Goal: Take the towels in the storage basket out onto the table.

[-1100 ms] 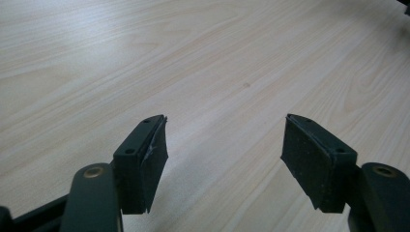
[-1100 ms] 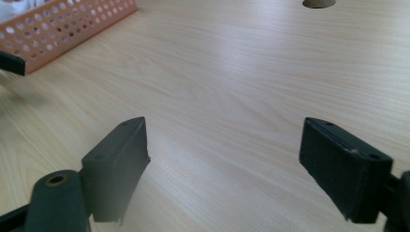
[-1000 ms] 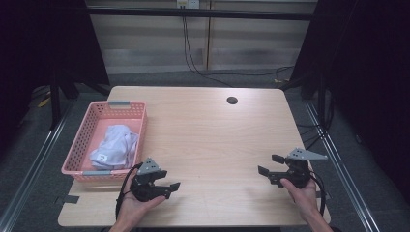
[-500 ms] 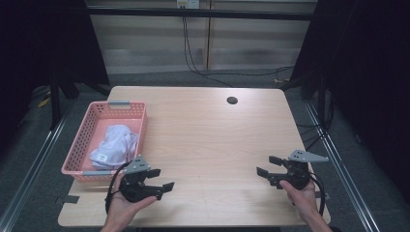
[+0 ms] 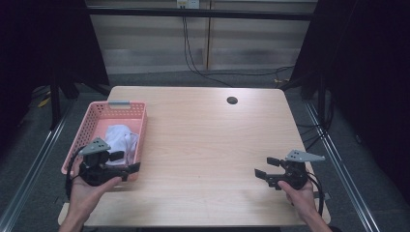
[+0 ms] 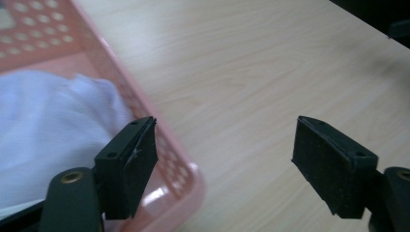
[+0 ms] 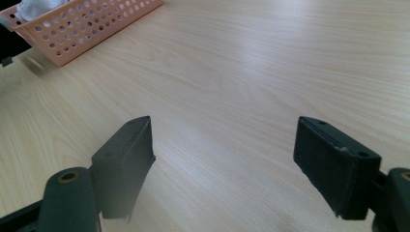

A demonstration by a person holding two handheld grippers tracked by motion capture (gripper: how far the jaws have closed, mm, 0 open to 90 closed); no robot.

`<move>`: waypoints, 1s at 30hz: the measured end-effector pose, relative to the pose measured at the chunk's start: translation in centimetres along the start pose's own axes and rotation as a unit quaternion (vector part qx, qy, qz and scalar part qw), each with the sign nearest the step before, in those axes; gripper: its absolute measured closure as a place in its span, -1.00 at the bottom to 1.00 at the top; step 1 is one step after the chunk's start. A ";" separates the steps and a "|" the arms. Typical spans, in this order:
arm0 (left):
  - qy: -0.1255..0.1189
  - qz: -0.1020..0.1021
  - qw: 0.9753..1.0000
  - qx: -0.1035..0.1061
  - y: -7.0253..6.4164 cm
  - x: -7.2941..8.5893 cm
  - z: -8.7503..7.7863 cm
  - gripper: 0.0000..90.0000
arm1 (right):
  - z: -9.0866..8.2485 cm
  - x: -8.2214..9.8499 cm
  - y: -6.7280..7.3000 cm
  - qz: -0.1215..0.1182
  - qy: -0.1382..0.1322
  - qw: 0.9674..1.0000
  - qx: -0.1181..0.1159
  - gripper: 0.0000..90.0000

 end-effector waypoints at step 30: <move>0.188 -0.054 0.978 -0.075 11.5 -0.7 4.3 -0.66 | 0.5 0.4 0.9 -0.008 0.020 1.000 -0.019 -0.47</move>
Point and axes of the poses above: each handheld gripper's, and its own axes: z roughly forward along the jaws, x roughly out of its underside, y roughly to its left, the point moved 10 cm from there along z, roughly forward along the jaws, and after that the axes turned 12 degrees about -z, right-handed, at the moved point
